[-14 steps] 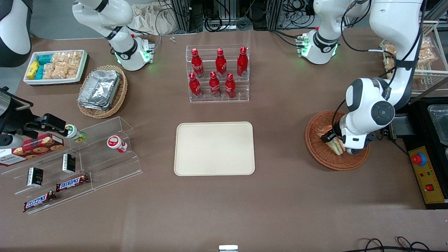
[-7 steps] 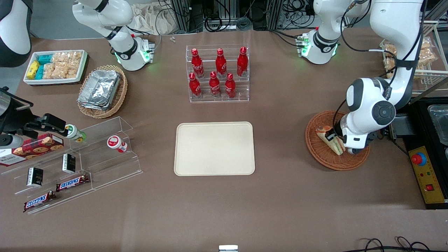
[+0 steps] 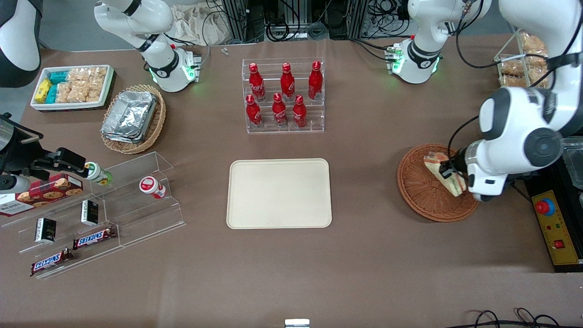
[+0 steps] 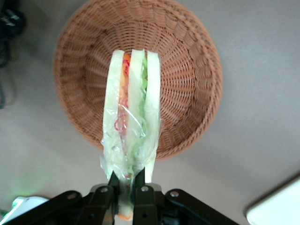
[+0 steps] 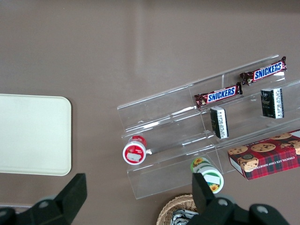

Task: Place sandwich from basket to tray
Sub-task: 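Lift the sandwich up out of the basket with the left gripper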

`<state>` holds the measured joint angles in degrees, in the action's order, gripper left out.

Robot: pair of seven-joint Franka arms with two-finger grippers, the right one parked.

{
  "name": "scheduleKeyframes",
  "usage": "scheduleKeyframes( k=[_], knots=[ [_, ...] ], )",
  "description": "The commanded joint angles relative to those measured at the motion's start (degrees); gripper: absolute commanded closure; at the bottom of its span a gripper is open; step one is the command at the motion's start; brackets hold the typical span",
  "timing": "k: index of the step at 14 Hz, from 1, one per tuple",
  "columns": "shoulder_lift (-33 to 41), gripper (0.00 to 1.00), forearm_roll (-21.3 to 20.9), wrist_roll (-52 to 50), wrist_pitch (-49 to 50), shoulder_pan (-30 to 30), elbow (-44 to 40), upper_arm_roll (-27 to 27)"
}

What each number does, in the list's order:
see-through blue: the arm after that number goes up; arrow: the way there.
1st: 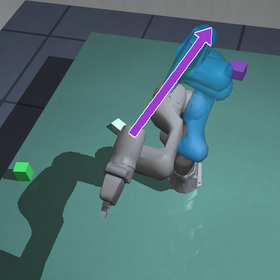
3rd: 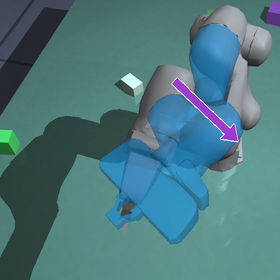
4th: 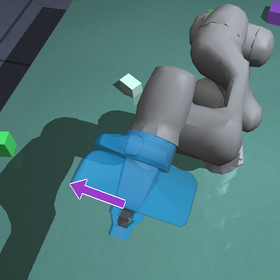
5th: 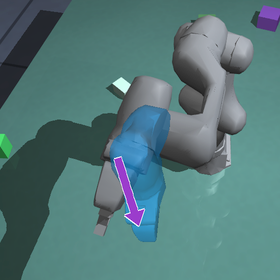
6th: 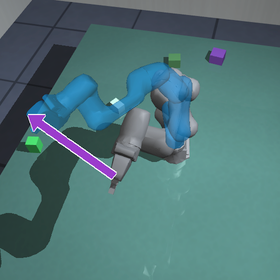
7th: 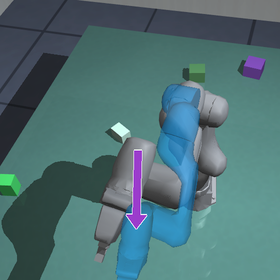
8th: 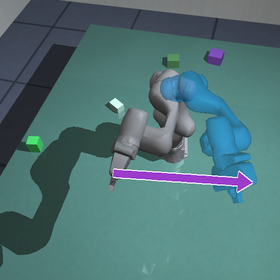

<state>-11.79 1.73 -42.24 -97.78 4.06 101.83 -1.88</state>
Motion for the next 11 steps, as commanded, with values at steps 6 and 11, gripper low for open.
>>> scheduleKeyframes(
  k=[6, 11],
  knots=[
    [-0.95, 1.00, -0.41, -0.30, 13.49, 1.65, -15.77, -0.93],
    [-4.37, 1.00, -0.06, -1.44, 14.91, 4.98, -18.58, -8.39]
  ],
)
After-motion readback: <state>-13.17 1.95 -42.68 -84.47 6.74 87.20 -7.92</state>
